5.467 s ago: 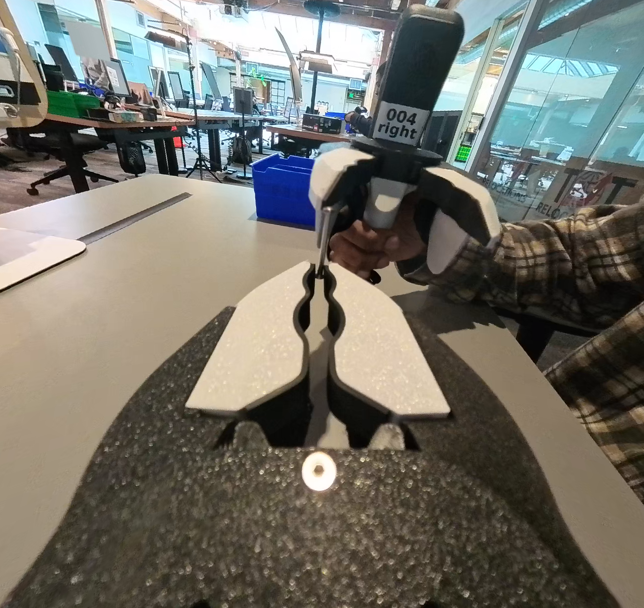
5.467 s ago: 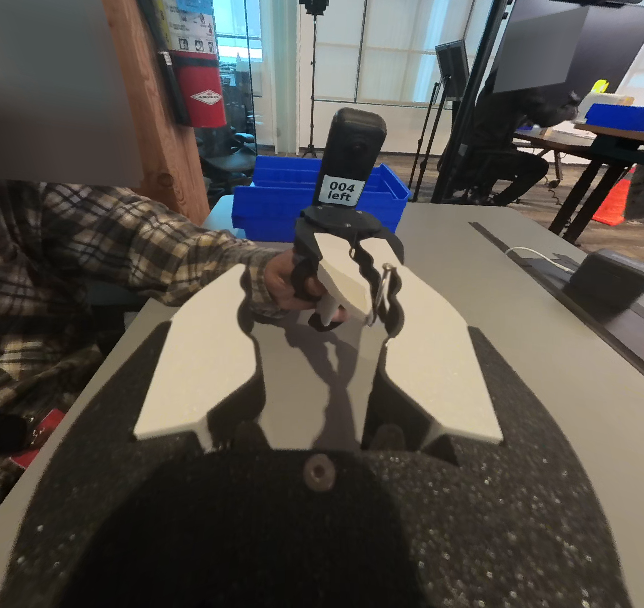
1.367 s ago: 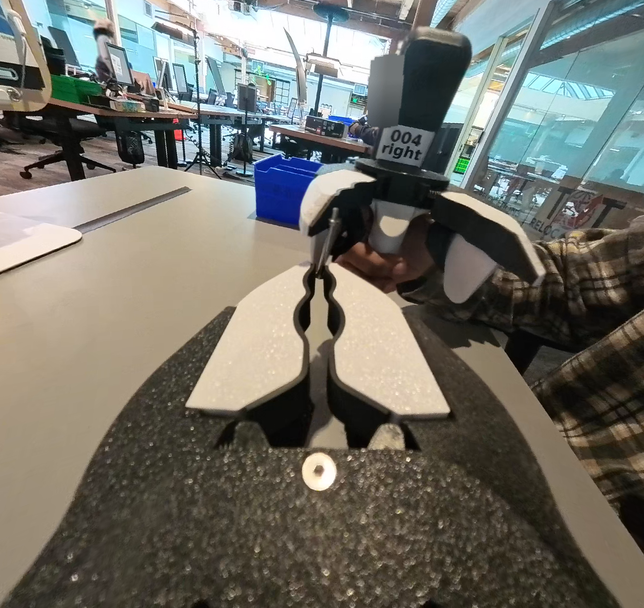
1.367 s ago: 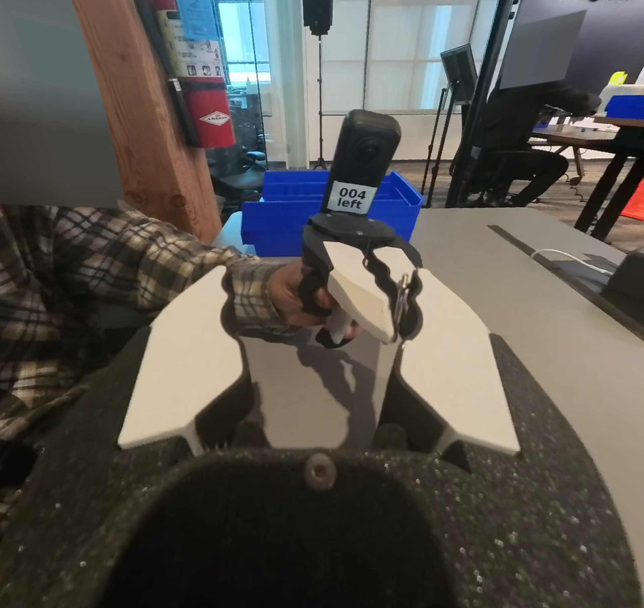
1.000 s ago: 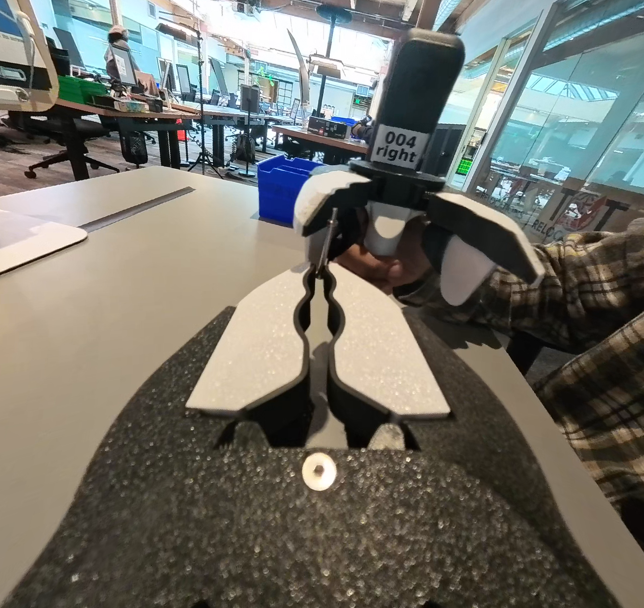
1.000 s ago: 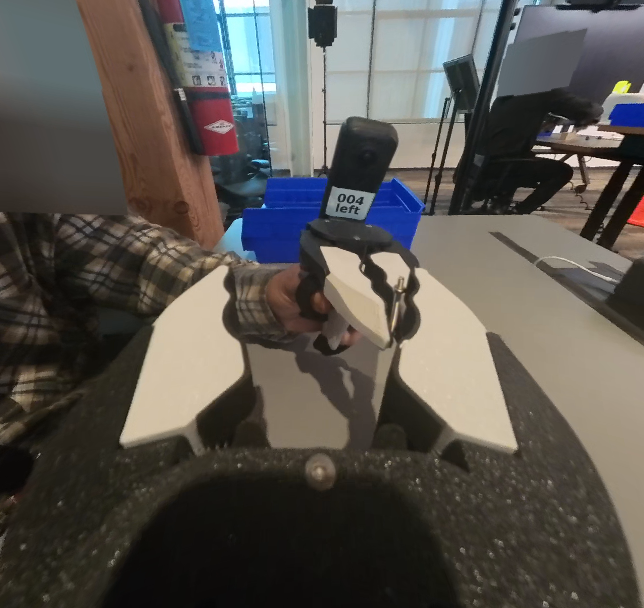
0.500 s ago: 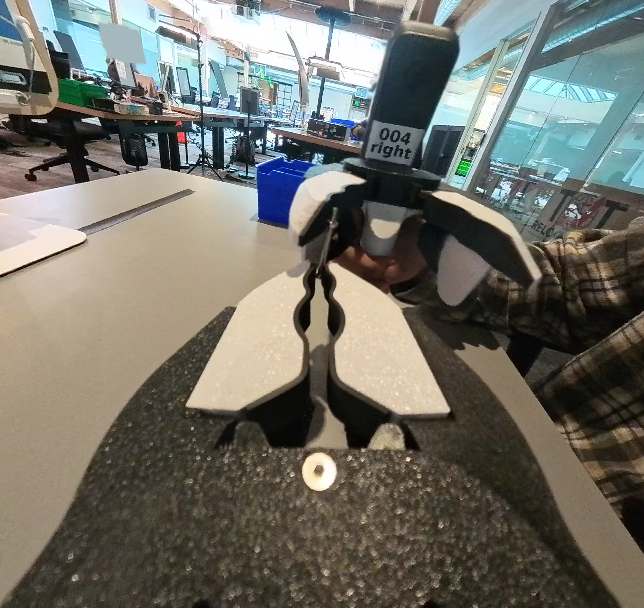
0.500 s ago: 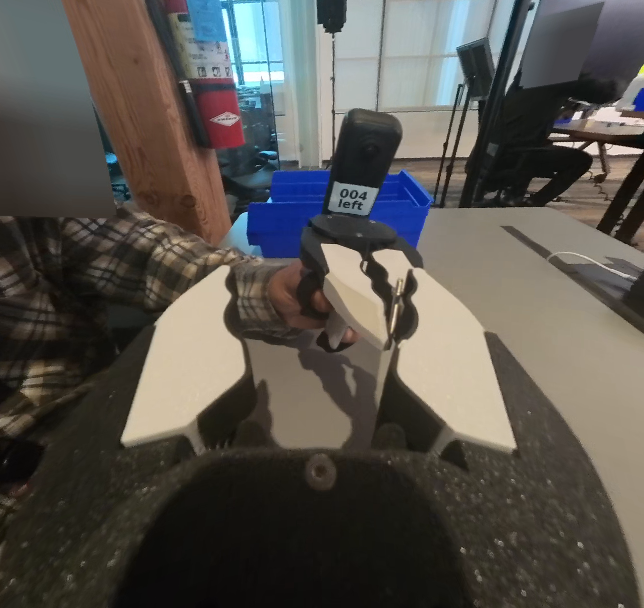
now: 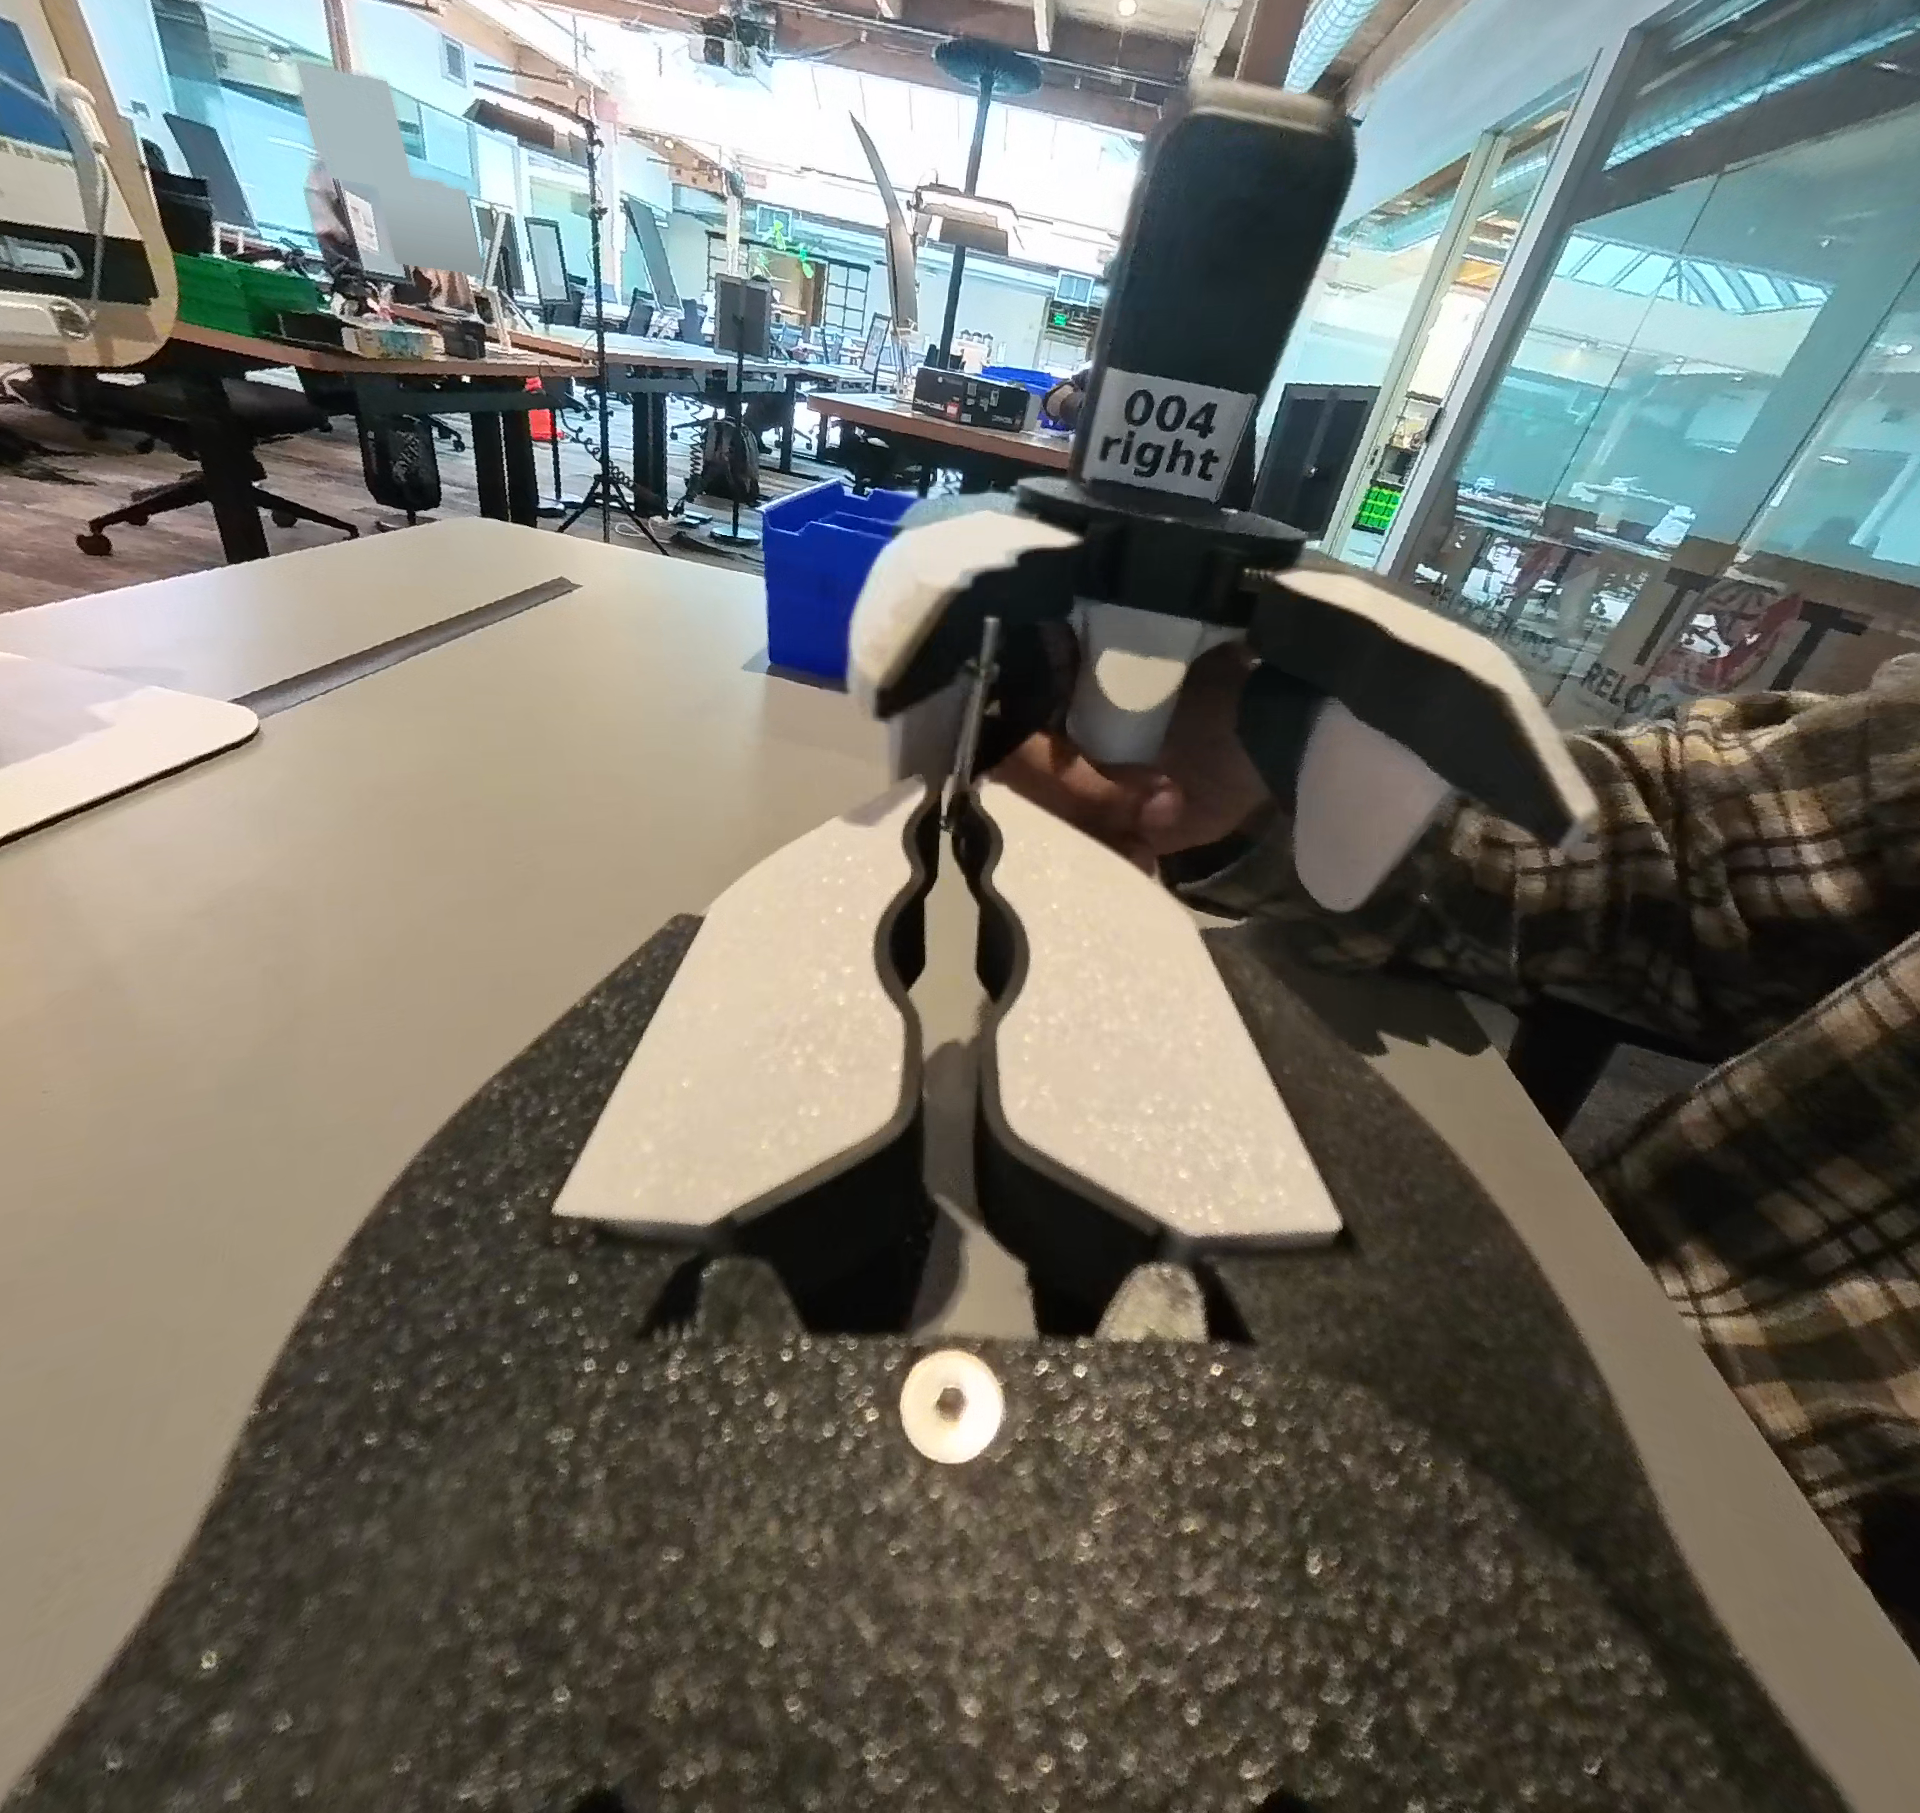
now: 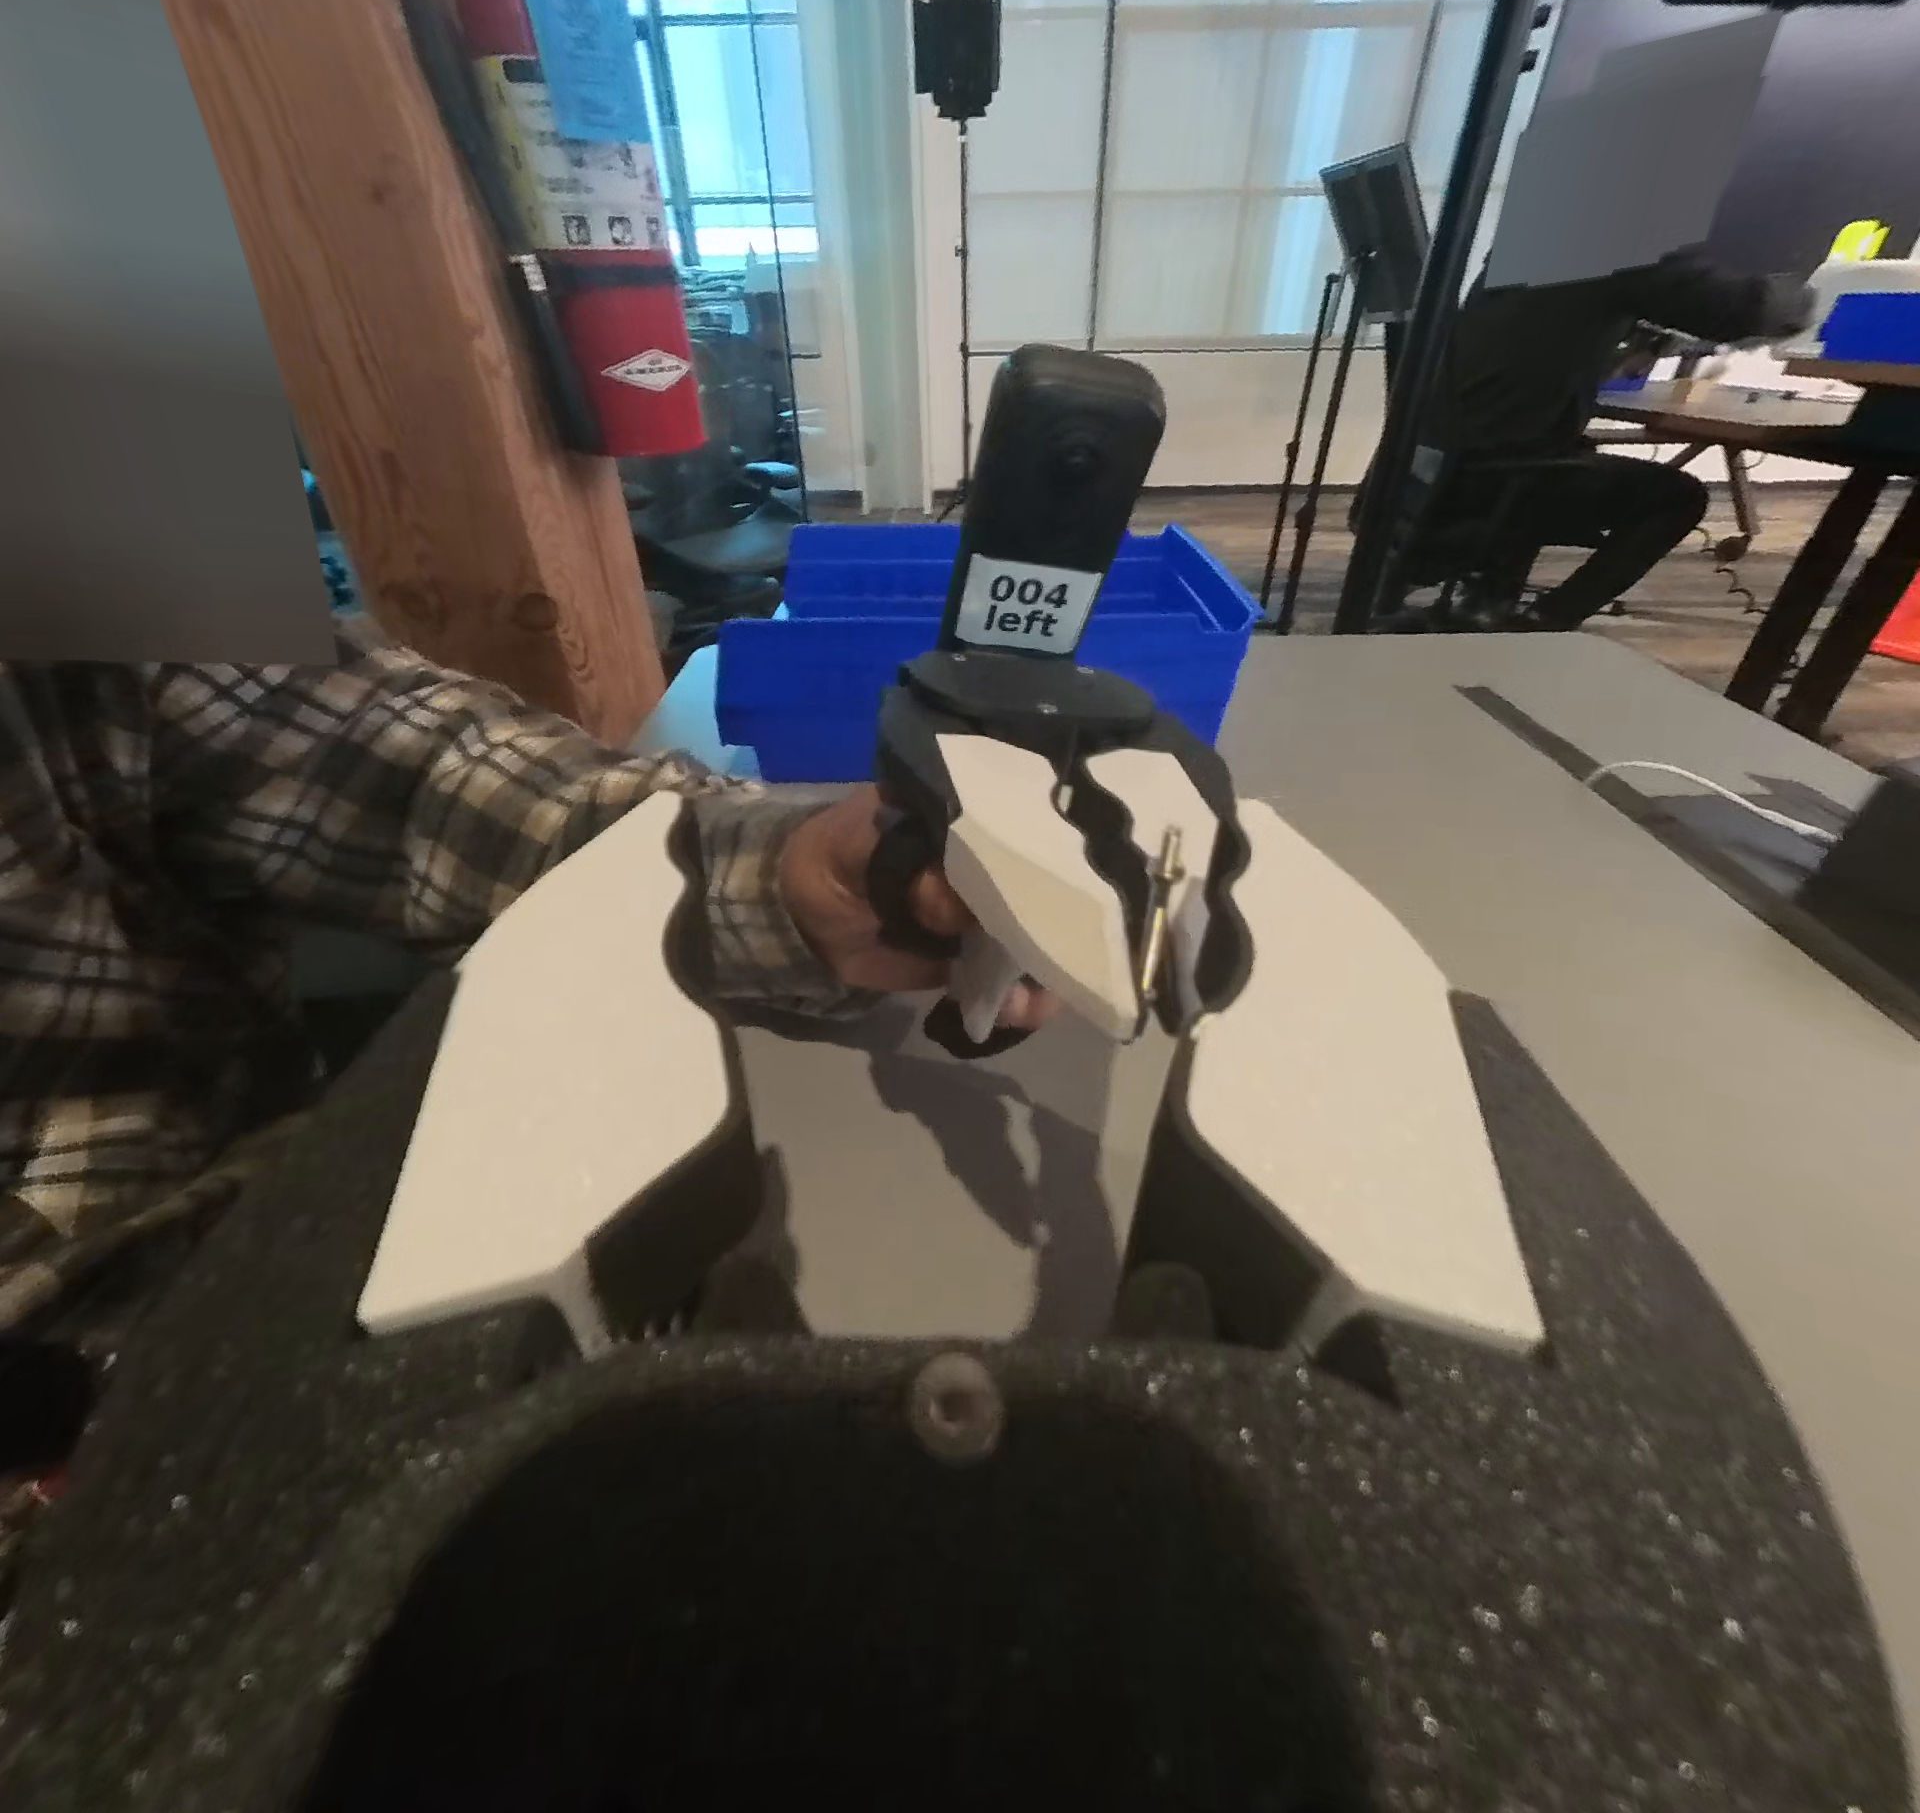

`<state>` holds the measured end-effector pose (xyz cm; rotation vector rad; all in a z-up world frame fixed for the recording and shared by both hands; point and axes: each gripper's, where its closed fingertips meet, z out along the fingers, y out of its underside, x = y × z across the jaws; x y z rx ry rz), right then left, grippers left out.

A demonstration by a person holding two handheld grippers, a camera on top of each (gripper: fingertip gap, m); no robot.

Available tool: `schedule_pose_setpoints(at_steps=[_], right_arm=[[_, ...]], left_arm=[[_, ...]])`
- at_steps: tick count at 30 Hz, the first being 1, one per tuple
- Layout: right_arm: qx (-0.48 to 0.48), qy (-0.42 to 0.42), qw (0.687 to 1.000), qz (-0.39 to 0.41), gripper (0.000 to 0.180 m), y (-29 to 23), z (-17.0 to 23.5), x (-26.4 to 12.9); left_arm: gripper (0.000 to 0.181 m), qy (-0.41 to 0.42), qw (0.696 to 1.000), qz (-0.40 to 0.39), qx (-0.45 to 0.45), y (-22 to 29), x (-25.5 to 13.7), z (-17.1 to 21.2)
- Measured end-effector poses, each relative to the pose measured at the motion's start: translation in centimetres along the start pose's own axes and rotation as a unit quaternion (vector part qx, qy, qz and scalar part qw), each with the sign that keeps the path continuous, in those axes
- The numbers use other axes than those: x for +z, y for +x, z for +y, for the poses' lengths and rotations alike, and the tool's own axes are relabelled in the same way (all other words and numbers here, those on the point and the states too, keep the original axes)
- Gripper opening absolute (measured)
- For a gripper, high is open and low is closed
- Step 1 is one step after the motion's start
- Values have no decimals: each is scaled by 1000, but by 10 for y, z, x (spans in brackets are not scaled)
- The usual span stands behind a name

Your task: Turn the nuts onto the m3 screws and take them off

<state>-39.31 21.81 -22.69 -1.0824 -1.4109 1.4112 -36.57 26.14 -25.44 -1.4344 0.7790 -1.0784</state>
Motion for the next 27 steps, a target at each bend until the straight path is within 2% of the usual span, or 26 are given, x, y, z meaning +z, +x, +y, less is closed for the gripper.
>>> schedule_pose_setpoints(at_steps=[3,11,20,27], right_arm=[[1,-6,1000,-7,93,-4,3,3],[-3,9,999,35,90,-8,0,-27],[5,0,1000,4,93,-5,2,-2],[-1,9,999,41,89,-7,3,-26]], left_arm=[[3,0,1000,-1,1,0,-1,0],[4,0,1000,1,-1,1,1,0],[3,-1,1000,1,-2,1,1,1],[4,-4,1000,1,-8,-1,2,3]])
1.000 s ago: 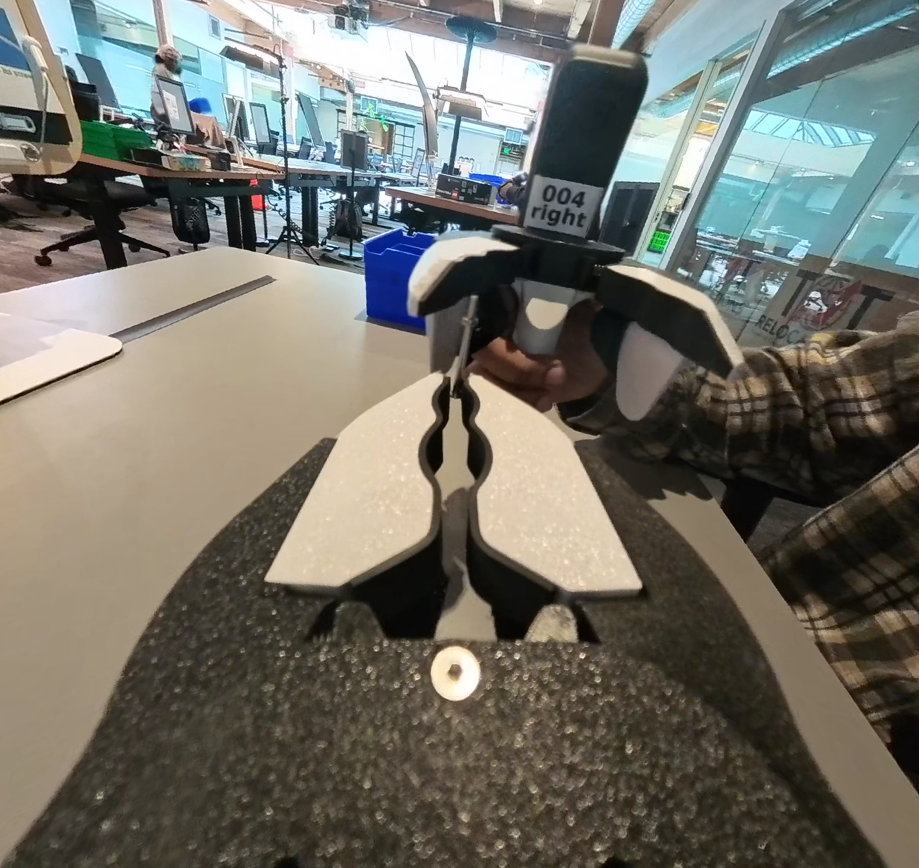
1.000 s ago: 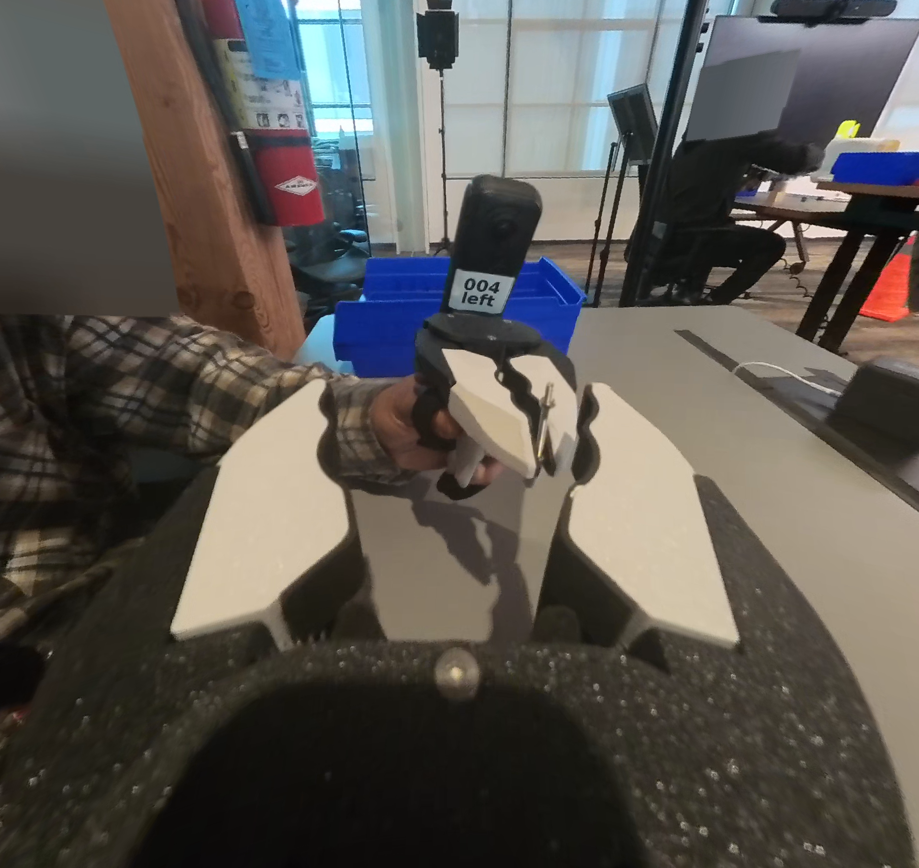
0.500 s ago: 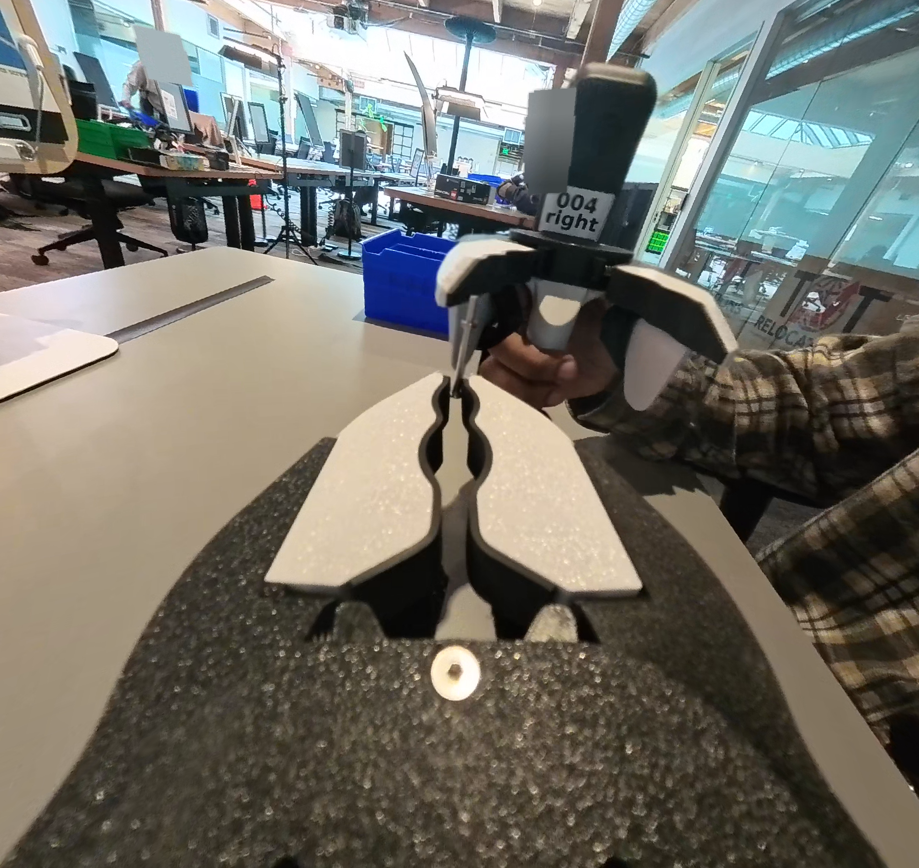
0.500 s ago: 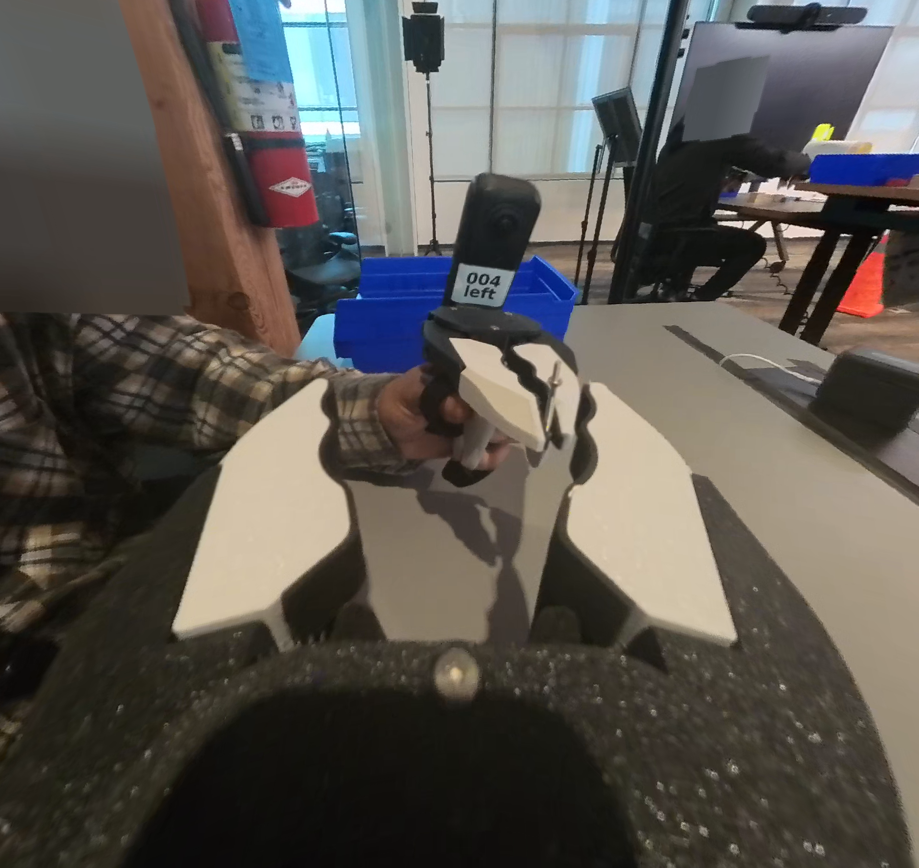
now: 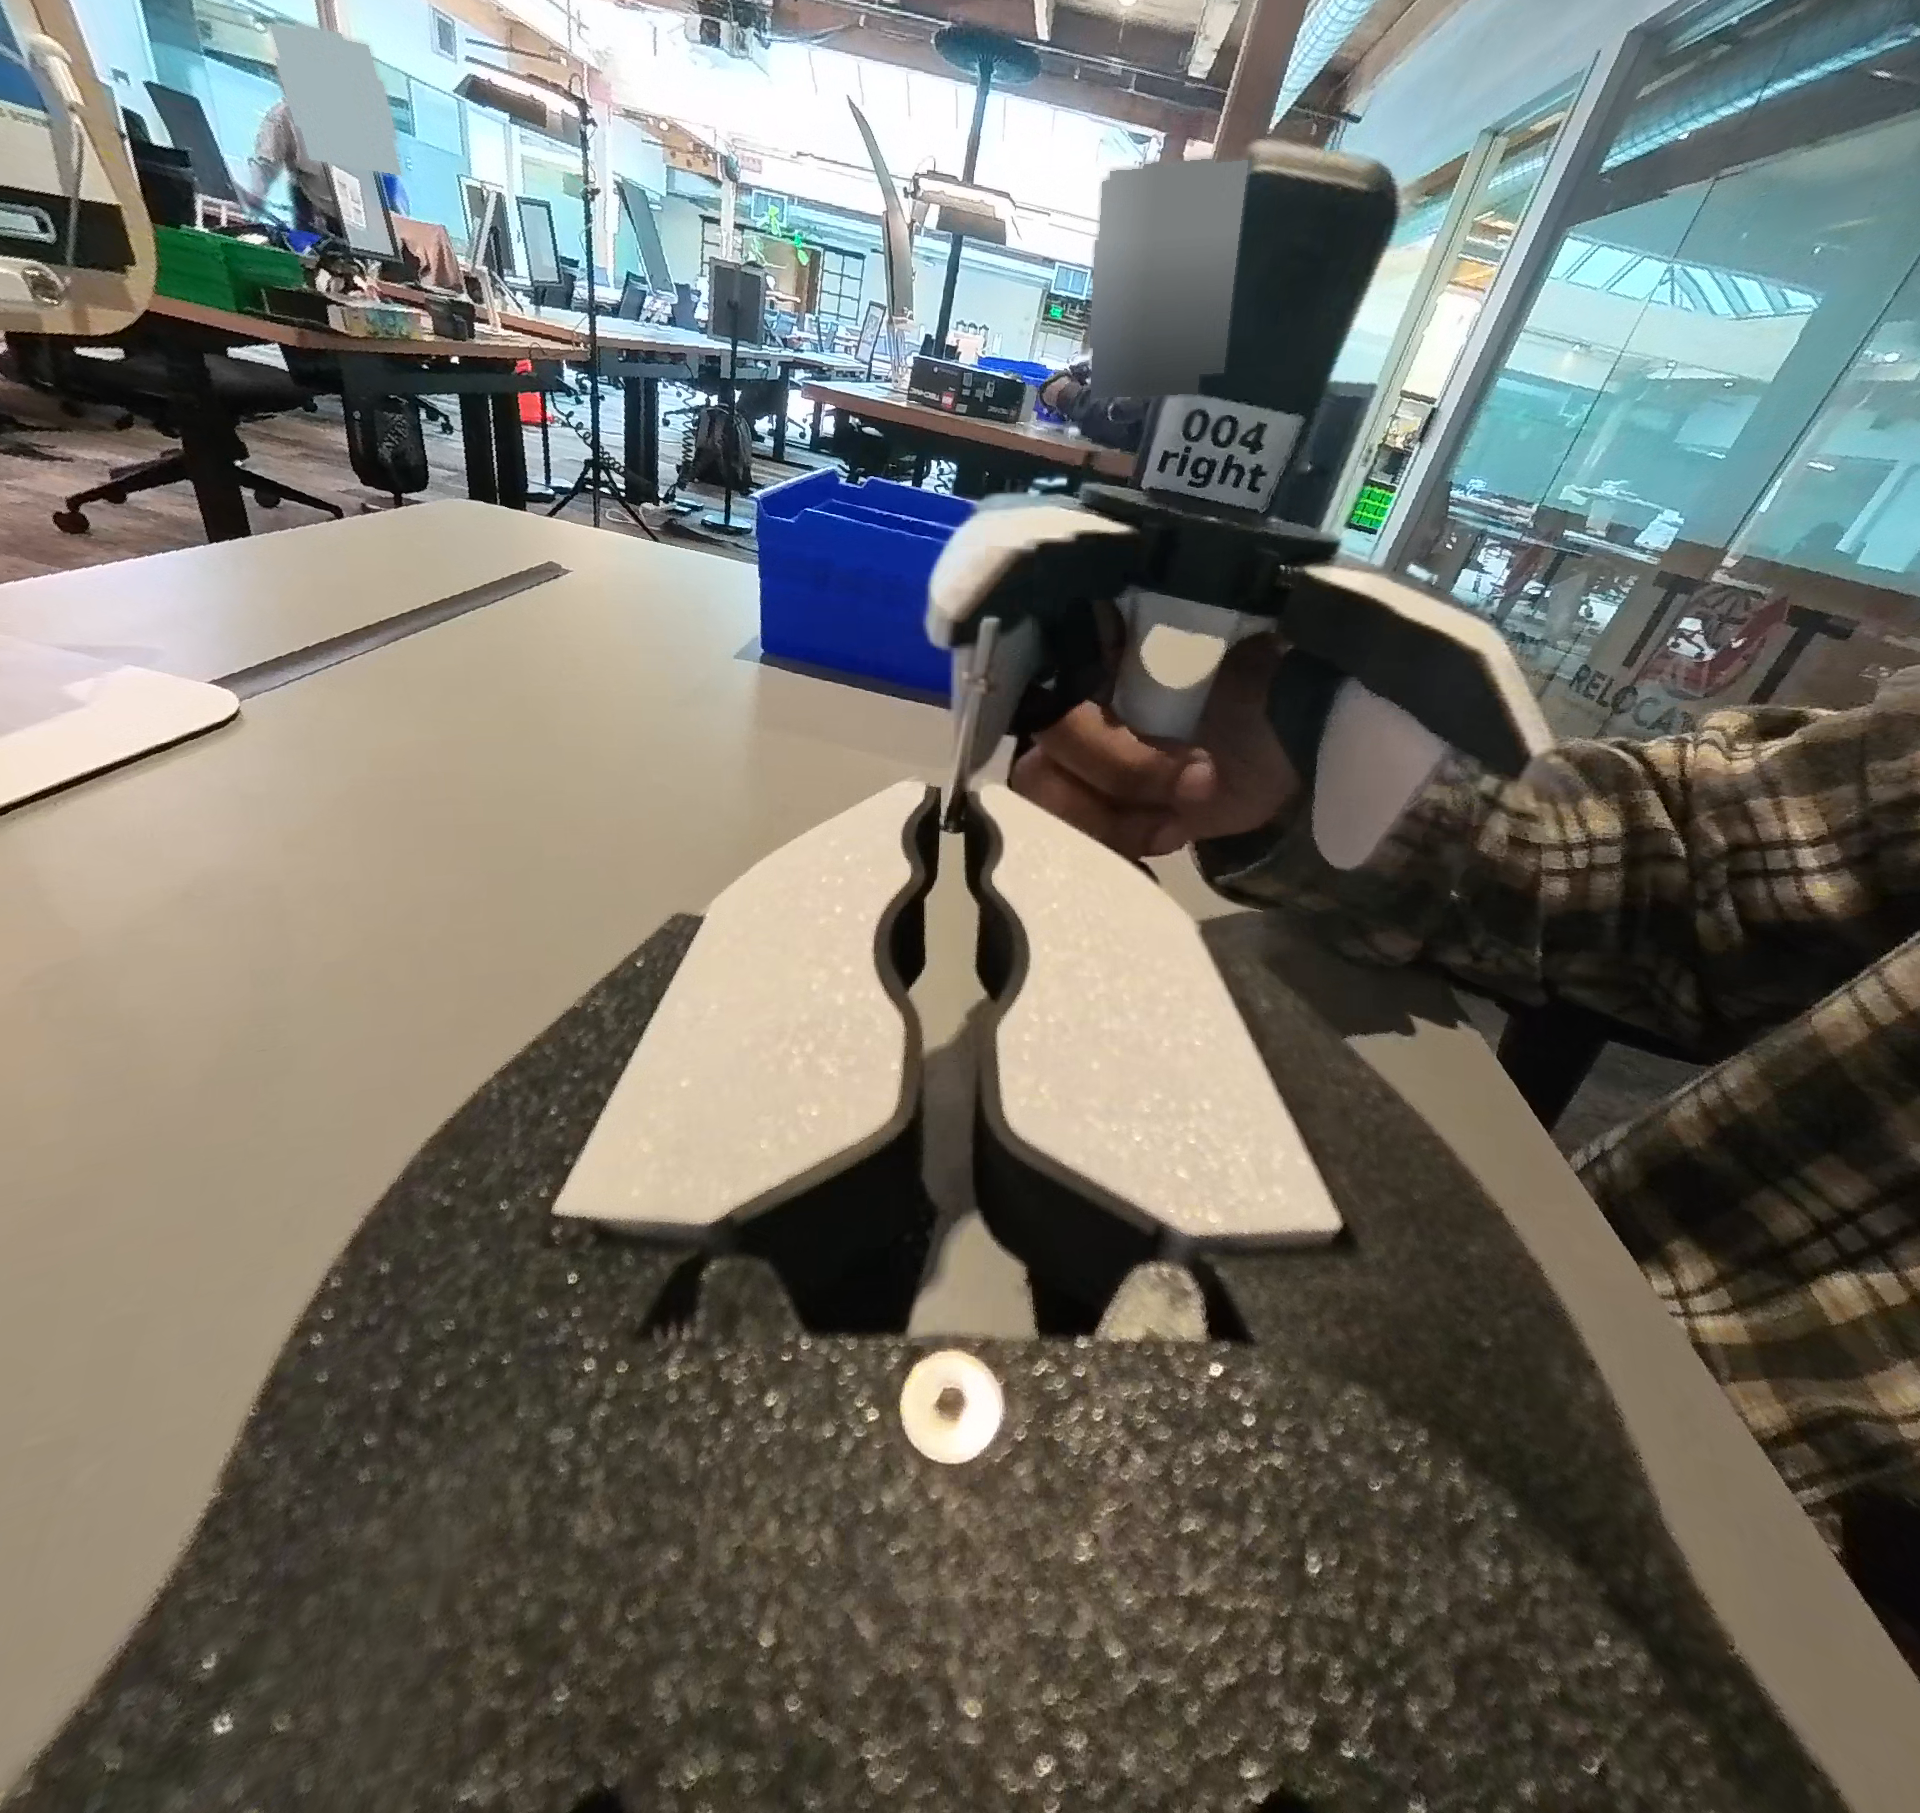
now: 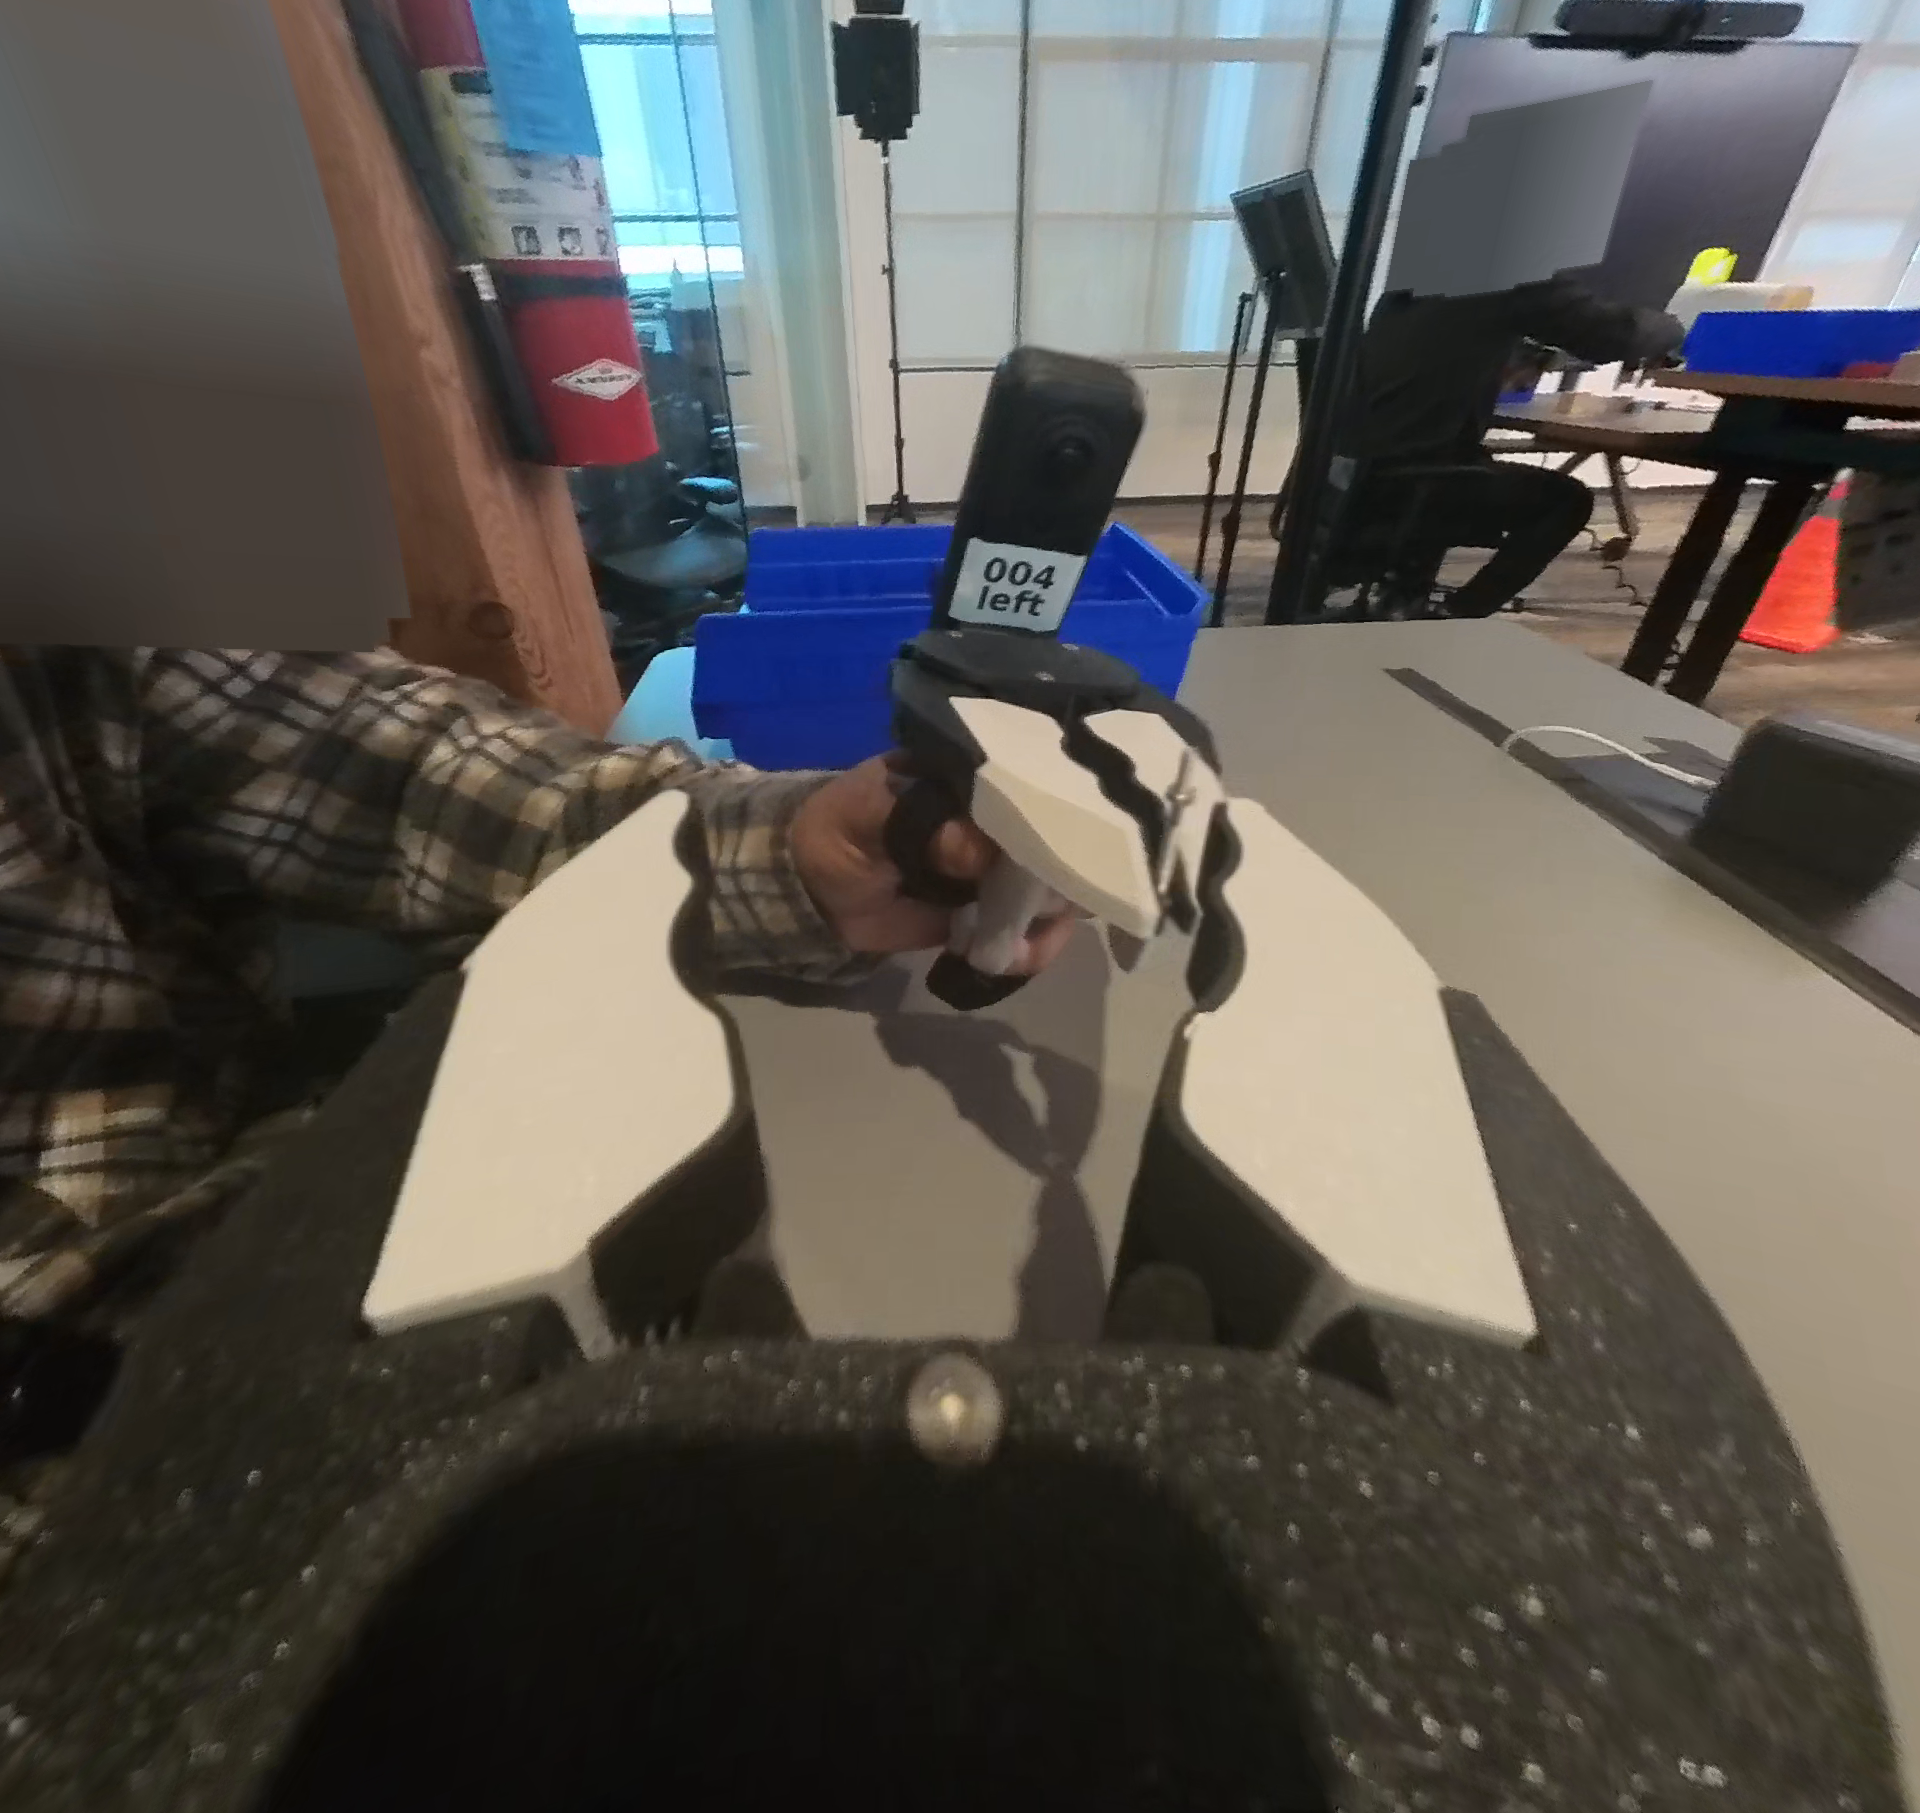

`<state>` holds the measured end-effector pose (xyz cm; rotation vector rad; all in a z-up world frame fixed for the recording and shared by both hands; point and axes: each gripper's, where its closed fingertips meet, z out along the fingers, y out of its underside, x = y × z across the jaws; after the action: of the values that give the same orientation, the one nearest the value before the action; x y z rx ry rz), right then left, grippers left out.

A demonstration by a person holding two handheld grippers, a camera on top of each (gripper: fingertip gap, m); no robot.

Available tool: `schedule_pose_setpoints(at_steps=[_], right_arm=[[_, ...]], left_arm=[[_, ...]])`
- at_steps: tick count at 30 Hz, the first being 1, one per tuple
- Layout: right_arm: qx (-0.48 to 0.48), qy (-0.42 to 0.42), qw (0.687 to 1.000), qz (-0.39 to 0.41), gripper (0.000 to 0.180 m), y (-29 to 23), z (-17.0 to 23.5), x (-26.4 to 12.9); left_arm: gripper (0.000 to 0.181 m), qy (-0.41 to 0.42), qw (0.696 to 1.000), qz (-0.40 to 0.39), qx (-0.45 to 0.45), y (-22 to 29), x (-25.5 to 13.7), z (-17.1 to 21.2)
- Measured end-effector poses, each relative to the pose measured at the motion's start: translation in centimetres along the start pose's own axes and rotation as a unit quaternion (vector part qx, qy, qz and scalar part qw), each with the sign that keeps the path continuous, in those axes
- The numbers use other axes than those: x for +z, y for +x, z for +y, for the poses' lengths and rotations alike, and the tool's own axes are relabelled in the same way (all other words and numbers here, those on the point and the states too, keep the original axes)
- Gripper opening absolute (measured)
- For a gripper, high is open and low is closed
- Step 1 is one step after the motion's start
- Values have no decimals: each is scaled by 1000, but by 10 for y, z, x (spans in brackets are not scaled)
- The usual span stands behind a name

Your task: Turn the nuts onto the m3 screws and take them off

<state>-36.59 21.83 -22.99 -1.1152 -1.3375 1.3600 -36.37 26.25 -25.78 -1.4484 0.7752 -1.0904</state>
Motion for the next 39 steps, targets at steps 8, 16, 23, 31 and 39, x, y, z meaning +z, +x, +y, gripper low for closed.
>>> schedule_pose_setpoints(at_steps=[8,16,23,31,39], right_arm=[[7,-12,1000,-28,95,1,0,24],[0,-2,1000,6,91,-7,1,-2],[7,-2,1000,-3,95,6,-2,19],[-12,0,1000,20,86,0,-5,1],[-12,17,998,67,43,31,-20,2]], left_arm=[[4,0,1000,-1,1,0,0,0],[3,3,1000,-10,-6,-4,-3,-2],[4,5,1000,2,3,3,0,-3],[4,6,1000,-6,-4,-2,-3,-4],[4,8,1000,5,8,4,0,-5]])
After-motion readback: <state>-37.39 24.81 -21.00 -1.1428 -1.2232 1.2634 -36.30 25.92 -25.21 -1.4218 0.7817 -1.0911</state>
